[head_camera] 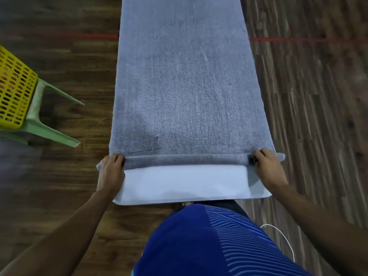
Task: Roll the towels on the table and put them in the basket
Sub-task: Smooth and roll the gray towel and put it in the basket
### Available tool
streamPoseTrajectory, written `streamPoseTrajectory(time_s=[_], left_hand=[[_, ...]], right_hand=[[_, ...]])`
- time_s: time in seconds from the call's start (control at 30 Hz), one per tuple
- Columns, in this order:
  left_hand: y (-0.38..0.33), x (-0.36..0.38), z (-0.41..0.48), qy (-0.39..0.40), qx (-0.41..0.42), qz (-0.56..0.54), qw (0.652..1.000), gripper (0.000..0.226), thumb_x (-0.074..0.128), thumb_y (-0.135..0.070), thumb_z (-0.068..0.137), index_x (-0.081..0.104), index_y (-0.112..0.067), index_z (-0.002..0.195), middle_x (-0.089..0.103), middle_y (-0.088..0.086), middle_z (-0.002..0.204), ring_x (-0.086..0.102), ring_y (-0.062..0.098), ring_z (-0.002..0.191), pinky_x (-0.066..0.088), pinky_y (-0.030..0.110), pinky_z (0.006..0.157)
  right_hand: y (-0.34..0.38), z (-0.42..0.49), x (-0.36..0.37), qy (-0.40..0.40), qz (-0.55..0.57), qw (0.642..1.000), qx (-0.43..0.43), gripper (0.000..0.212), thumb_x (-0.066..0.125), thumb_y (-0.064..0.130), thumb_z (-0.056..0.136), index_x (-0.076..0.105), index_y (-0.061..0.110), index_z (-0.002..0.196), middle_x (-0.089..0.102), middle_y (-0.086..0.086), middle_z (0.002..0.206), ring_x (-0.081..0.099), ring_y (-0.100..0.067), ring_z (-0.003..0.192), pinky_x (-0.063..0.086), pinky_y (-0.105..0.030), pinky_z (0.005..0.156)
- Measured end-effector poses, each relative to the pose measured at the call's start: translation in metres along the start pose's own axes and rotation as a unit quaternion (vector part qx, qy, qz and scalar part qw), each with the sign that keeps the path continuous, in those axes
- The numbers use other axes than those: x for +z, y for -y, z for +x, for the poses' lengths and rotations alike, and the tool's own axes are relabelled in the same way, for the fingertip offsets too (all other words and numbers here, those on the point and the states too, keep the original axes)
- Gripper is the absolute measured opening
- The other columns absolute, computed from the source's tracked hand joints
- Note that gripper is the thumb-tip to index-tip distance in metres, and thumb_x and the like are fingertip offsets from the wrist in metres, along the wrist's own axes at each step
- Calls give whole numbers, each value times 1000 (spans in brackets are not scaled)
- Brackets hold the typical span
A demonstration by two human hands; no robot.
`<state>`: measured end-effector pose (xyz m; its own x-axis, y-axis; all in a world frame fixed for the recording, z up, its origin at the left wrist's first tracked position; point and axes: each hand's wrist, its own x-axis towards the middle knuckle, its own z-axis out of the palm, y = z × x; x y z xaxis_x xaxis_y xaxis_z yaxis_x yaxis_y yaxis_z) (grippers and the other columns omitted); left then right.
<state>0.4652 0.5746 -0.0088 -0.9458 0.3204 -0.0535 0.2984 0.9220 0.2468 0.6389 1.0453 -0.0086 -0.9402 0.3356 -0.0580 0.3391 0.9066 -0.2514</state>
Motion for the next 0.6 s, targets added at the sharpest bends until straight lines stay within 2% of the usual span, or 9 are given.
streamPoseTrajectory(time_s=[0.07,0.17,0.27,0.37,0.47,0.53,0.6], left_hand=[[0,5,-7,3,8,-12,1000,31,53,15,73,58,1,100,56,19,99,47,37,88,46,54,79],[0,5,-12,20,39,28,999,40,45,1,75,57,6,112,57,24,106,49,39,97,47,57,88],[1,-1,-2,44,-23,8,999,33,48,0,86,60,1,117,60,20,112,53,38,104,50,55,84],[2,-9,8,61,-48,1,997,23,55,-5,86,66,-6,107,65,14,104,57,35,94,50,48,76],[1,-14,4,75,-26,26,996,13,59,-7,85,68,-7,94,66,11,90,58,32,85,49,44,71],[0,-16,2,85,-31,41,995,8,58,-8,84,66,-8,81,63,9,79,59,31,78,48,42,66],[2,-16,4,100,-48,35,993,18,53,-10,86,57,-14,68,57,4,69,60,32,71,45,39,63]], right_hand=[[0,-9,5,11,-6,999,-31,35,64,-12,69,61,2,101,55,-16,101,47,-33,90,46,-48,76],[-1,-11,6,13,-19,999,-38,41,66,-10,69,59,2,108,57,-18,112,45,-31,97,44,-48,83],[-7,-3,4,27,-5,1000,-11,39,64,-8,74,59,5,110,58,-15,111,47,-32,99,44,-48,85],[-7,3,-2,35,6,999,1,24,57,4,82,64,7,104,62,-12,101,55,-35,95,46,-46,78],[-3,1,-9,52,-42,998,15,33,43,24,81,69,10,95,67,-8,89,60,-34,85,45,-45,75],[1,1,-12,96,-70,992,40,32,42,24,86,69,12,97,69,-9,93,60,-34,89,42,-45,80],[3,6,-11,122,-71,987,70,27,45,21,91,69,15,103,70,-10,104,60,-33,97,40,-43,84]])
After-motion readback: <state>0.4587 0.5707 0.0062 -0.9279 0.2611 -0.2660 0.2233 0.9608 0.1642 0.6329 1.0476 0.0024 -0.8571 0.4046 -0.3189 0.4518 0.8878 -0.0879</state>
